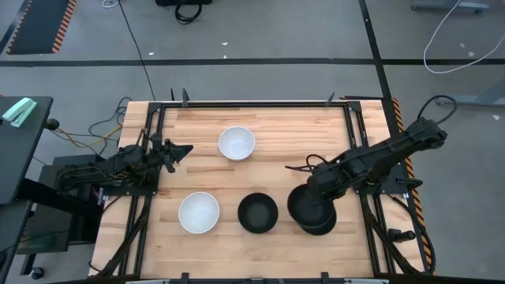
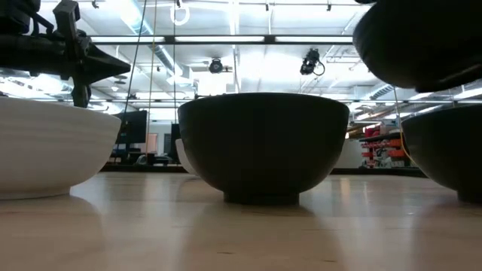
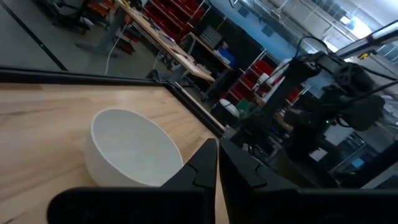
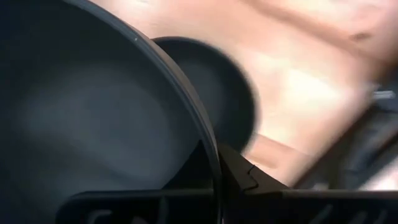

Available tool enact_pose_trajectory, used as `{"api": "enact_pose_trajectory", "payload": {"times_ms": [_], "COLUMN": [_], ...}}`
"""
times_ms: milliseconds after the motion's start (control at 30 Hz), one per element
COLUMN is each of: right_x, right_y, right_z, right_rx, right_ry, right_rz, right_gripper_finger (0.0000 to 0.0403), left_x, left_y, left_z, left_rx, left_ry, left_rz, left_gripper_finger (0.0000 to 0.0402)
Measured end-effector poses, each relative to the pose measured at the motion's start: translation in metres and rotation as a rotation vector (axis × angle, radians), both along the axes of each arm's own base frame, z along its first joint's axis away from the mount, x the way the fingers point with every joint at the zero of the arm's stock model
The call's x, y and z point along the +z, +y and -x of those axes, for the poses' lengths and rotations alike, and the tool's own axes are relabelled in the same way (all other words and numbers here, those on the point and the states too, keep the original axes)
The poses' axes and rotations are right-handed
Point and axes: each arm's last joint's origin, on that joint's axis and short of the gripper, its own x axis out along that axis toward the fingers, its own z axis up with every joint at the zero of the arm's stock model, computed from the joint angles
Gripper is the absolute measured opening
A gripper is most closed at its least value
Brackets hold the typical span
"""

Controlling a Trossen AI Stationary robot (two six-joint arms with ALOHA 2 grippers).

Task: Nest bowls inside each other
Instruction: Stack the top black bowl on top of the right black bowl

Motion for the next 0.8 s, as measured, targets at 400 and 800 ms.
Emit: {"api": "enact_pose_trajectory", "payload": {"times_ms": [400, 800], "right_x": [-0.051, -0.093], "right_y": [0.008, 0.002], "right_z": [0.027, 0.034], "right_rx": [-0.117, -0.170], "right_ry": [0.020, 0.023], "right_rz": [-0.030, -0.025], "right_gripper_finger": [0.0004, 0.0004], "left_x": [-0.003, -0.003], "left_y": [0.000, 0.000], "left_z": [0.000, 0.000], "left_rx": [0.001, 0.005], "left_ry": [0.031, 0.034], "left_rz": [0.003, 0.005], "left_gripper_finger": [0.0016, 0.0021]}}
